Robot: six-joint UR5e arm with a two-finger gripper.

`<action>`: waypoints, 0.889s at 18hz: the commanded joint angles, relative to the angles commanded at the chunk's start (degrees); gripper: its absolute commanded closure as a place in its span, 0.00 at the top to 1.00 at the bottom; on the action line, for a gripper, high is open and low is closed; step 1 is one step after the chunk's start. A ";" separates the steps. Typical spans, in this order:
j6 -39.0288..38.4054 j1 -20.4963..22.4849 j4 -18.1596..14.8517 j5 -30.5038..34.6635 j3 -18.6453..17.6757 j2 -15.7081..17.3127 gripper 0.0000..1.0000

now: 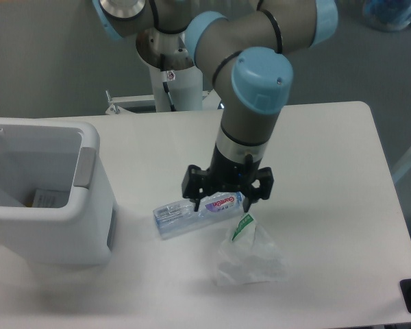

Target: Open the trash can

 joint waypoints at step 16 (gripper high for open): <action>30.34 9.23 5.62 9.58 -0.18 -4.83 1.00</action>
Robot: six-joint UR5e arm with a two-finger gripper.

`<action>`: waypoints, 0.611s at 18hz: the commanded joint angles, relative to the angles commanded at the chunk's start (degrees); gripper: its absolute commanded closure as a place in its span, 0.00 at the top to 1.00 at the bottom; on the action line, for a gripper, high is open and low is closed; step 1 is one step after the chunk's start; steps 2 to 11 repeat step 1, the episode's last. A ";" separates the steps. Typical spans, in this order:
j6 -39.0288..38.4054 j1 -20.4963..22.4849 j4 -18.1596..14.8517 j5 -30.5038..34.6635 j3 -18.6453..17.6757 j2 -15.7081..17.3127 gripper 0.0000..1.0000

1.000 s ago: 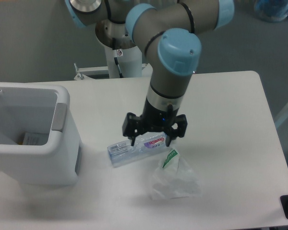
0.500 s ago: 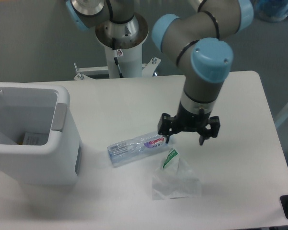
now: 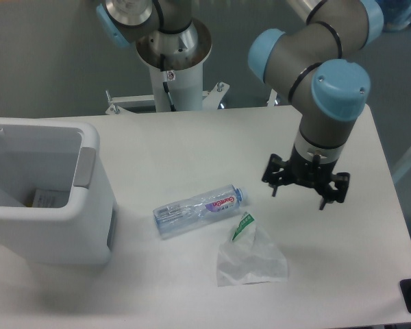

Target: Open the trash can

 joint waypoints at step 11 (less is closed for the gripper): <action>0.00 0.61 0.00 0.09 0.09 -0.09 1.00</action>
